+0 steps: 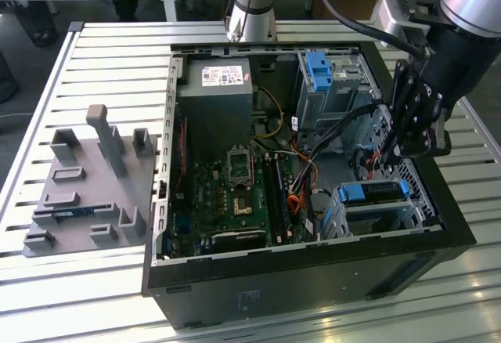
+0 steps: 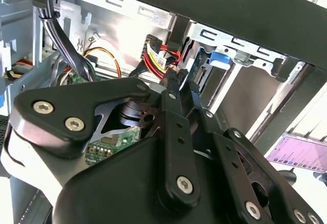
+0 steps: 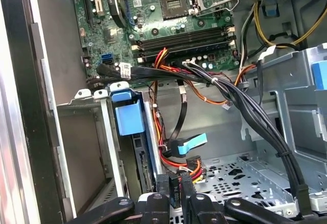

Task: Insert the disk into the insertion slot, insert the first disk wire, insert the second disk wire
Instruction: 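Insert the first disk wire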

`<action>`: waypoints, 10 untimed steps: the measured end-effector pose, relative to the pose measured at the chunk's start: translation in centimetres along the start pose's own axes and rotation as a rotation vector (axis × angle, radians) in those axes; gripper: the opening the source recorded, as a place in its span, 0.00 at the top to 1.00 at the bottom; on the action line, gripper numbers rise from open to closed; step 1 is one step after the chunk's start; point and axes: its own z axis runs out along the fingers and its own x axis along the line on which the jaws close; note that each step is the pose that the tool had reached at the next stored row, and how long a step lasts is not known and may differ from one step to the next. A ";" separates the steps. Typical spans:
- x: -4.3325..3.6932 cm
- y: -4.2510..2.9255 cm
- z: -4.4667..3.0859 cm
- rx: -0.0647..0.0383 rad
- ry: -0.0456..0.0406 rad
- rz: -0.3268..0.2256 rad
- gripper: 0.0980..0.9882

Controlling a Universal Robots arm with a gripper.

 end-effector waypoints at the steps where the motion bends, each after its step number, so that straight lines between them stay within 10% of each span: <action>1: -0.01 0.00 0.02 0.001 0.0024 0.000 0.84; 10: -0.09 -0.02 0.11 0.005 0.0238 0.000 0.93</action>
